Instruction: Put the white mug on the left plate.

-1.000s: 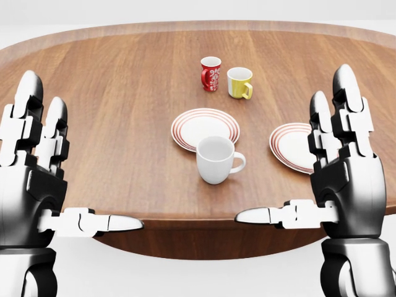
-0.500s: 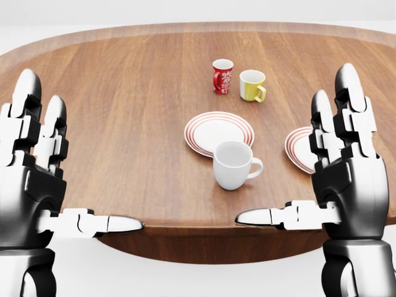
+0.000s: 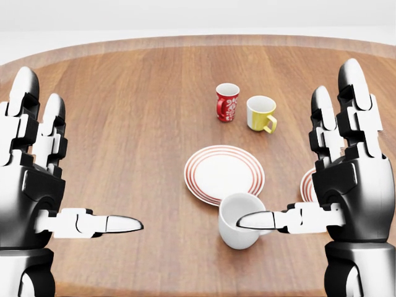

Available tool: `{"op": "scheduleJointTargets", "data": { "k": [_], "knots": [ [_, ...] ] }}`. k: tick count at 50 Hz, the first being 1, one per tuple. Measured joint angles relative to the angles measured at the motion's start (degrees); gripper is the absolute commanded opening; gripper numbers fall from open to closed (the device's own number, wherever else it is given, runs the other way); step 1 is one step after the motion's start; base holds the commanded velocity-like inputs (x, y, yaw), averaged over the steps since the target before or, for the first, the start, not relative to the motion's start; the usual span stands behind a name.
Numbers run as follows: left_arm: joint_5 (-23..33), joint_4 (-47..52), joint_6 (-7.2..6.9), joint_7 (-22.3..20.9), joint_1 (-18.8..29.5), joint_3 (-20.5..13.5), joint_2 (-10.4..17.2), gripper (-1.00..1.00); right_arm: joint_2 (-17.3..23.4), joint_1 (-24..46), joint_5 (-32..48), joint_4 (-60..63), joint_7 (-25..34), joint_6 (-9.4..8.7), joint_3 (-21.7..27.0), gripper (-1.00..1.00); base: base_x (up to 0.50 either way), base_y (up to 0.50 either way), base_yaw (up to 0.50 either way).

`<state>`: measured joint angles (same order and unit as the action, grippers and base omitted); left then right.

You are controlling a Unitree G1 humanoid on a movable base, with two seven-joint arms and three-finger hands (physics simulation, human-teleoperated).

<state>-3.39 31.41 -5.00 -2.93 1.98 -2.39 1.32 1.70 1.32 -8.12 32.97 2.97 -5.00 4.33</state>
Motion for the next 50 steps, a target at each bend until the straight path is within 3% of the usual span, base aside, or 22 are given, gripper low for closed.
{"op": "scheduleJointTargets", "data": {
  "k": [44,50],
  "knots": [
    [-0.3,1.0,0.00,0.0,0.1,-0.1,0.0,1.00,-0.1,-0.1,-0.2,1.1,0.4,0.00,-0.3,1.00,0.50,-0.01,0.00],
    [-0.3,1.0,0.00,0.0,0.1,-0.1,0.1,1.00,-0.1,0.1,1.0,0.2,-0.3,0.00,-0.7,1.00,0.03,0.00,0.00]
  ]
}}
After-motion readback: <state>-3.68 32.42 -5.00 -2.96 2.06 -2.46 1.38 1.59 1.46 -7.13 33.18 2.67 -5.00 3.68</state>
